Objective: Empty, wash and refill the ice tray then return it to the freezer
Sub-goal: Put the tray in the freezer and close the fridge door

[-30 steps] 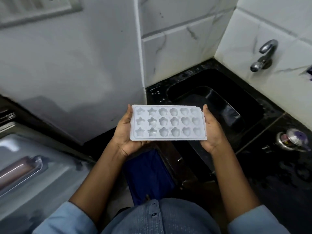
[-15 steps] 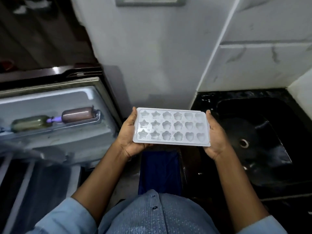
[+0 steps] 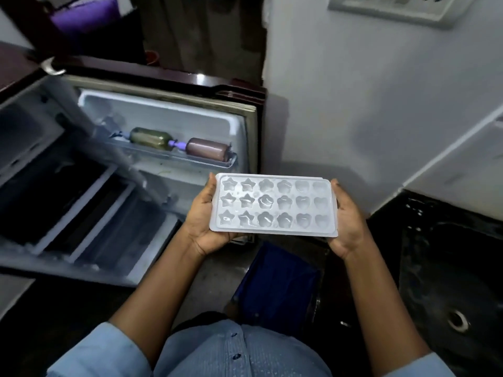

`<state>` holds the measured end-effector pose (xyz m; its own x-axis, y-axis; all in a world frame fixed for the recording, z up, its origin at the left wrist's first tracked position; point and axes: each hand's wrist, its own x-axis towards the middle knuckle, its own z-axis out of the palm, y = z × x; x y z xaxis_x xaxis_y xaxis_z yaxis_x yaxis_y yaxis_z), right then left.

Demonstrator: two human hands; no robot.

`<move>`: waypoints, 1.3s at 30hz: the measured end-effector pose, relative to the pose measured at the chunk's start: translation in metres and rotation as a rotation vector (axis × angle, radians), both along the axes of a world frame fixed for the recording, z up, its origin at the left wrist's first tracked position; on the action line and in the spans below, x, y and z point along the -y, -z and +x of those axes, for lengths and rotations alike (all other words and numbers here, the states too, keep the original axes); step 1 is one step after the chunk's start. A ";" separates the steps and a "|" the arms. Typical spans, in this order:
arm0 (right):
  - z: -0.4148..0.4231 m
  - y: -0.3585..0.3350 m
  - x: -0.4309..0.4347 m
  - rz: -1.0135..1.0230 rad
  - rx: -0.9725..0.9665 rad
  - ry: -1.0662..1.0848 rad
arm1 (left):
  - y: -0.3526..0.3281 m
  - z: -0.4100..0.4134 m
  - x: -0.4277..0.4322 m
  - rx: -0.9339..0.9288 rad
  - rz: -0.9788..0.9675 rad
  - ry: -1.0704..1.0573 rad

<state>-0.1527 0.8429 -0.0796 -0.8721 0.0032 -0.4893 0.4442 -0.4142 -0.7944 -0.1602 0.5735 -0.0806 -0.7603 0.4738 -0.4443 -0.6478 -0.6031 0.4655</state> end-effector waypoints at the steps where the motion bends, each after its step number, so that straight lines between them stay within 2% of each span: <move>1: -0.005 -0.002 0.009 0.000 -0.001 -0.044 | -0.001 0.004 0.009 -0.003 0.002 -0.032; 17: -0.061 -0.017 0.188 -0.008 -0.007 -0.448 | -0.010 0.059 0.157 0.014 -0.051 -0.510; 26: -0.076 -0.029 0.287 0.037 -0.031 -0.607 | -0.010 0.080 0.232 0.017 -0.057 -0.667; 32: -0.075 -0.032 0.345 0.060 -0.076 -0.616 | -0.016 0.095 0.278 0.025 -0.068 -0.744; 39: -0.075 -0.023 0.408 0.059 -0.096 -0.656 | -0.013 0.112 0.330 0.071 -0.185 -0.855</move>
<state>-0.2281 0.4347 -0.0570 -0.7421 -0.5184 -0.4249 0.5157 -0.0366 -0.8560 -0.0477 0.2437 -0.0671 -0.7896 -0.3302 -0.5172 -0.0393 -0.8139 0.5797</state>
